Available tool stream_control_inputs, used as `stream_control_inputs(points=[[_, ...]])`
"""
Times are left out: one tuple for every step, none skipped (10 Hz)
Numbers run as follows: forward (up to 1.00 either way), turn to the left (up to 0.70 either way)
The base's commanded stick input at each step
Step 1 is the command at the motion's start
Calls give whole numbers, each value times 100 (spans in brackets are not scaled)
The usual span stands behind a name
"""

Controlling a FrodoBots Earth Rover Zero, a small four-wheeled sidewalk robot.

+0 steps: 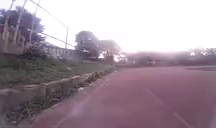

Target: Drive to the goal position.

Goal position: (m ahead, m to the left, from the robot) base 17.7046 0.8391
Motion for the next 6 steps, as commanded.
stream_control_inputs(points=[[70, -35], [70, -35], [70, -35], [70, -35], [70, -35], [70, -35]])
